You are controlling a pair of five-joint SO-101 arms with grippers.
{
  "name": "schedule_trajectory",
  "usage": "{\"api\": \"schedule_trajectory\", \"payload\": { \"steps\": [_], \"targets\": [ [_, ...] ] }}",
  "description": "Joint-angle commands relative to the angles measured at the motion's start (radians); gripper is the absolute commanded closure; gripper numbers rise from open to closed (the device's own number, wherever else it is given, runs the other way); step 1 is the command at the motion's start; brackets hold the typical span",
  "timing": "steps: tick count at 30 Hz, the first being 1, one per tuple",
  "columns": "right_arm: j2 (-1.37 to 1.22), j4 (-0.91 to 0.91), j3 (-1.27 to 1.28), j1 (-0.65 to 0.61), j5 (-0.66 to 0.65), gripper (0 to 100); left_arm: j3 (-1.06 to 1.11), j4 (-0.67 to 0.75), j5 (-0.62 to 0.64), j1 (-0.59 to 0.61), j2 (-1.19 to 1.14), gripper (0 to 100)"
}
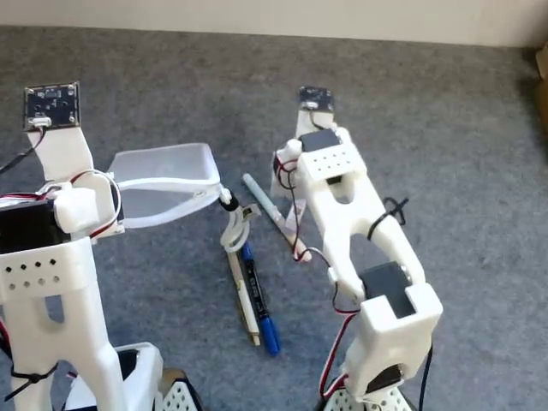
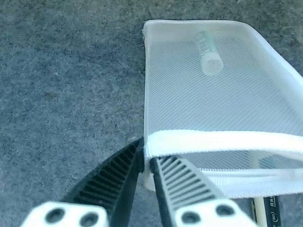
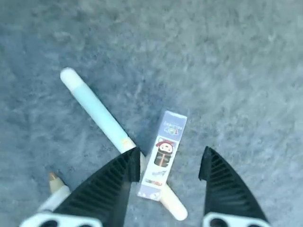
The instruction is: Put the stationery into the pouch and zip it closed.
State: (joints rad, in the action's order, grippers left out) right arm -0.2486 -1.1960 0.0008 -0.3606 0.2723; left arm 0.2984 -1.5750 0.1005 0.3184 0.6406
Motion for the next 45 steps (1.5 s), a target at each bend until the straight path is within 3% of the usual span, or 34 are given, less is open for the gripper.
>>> {"api": "schedule_trajectory", "payload": {
  "steps": [1, 13, 22, 28, 35, 39, 45],
  "targets": [
    [0.021, -0.008, -0.061, -0.024, -0.104, 80.7, -0.002, 0.012, -0.008, 0.031, -0.008, 99],
    [-0.087, 0.064, -0.07, -0.021, 0.037, 80.7, -0.002, 0.014, -0.011, 0.074, -0.008, 99],
    [-0.269, -0.027, -0.289, 0.008, 0.097, 80.7, -0.001, 0.014, -0.011, 0.074, -0.008, 99],
    [-0.401, -0.171, -0.461, 0.008, 0.101, 82.7, -0.001, 0.014, -0.011, 0.074, -0.008, 99],
    [-0.441, -0.323, -0.621, 0.008, 0.08, 99.5, 0.018, 0.029, -0.011, 0.074, -0.008, 99],
    [-0.441, -0.414, -0.674, 0.002, -0.02, 99.4, 0.021, 0.029, -0.011, 0.074, -0.008, 99],
    [-0.441, -0.476, -0.727, 0.001, -0.034, 99.4, 0.021, 0.029, -0.011, 0.071, -0.008, 99]
  ]
}}
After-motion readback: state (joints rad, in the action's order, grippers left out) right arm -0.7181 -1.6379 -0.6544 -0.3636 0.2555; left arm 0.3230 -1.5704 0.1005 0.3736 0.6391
